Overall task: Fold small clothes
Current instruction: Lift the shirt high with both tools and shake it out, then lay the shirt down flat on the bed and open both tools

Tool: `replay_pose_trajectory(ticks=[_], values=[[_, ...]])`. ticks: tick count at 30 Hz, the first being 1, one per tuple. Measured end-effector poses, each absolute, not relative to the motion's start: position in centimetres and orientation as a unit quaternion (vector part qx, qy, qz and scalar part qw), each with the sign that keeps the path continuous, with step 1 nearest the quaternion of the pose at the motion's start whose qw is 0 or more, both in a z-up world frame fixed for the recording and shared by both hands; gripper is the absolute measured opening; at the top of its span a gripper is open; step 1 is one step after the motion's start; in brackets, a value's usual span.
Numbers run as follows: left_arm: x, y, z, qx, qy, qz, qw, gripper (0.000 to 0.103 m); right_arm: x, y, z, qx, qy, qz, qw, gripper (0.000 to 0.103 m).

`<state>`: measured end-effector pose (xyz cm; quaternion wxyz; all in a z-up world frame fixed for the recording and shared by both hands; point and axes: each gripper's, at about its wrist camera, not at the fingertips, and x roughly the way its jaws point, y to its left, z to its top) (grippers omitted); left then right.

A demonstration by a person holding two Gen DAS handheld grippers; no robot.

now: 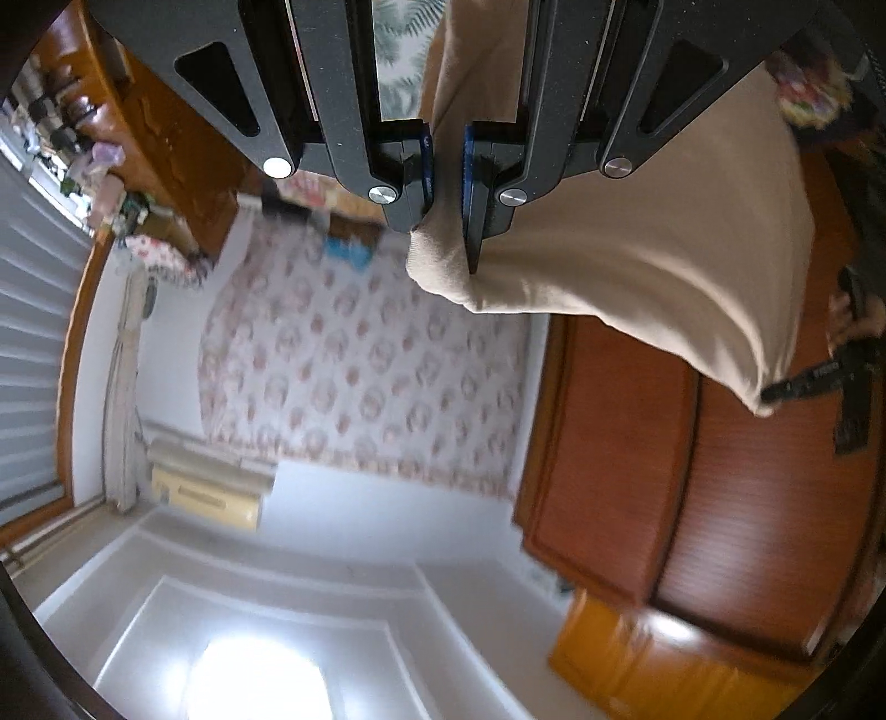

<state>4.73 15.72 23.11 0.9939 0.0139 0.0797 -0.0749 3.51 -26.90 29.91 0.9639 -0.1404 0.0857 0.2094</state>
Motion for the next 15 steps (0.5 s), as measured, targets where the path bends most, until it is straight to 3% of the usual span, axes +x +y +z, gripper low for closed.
replay_pose_trajectory(ticks=[8,15], values=[[21.7,14.1,6.2,0.021,0.217,-0.064,0.974,0.006,20.7,-26.1,14.0,-0.154,0.202,0.197,0.947,0.005],[28.0,11.6,0.1,0.038,0.288,-0.051,0.956,0.006,31.8,-25.7,3.5,-0.147,0.284,0.171,0.932,0.005]])
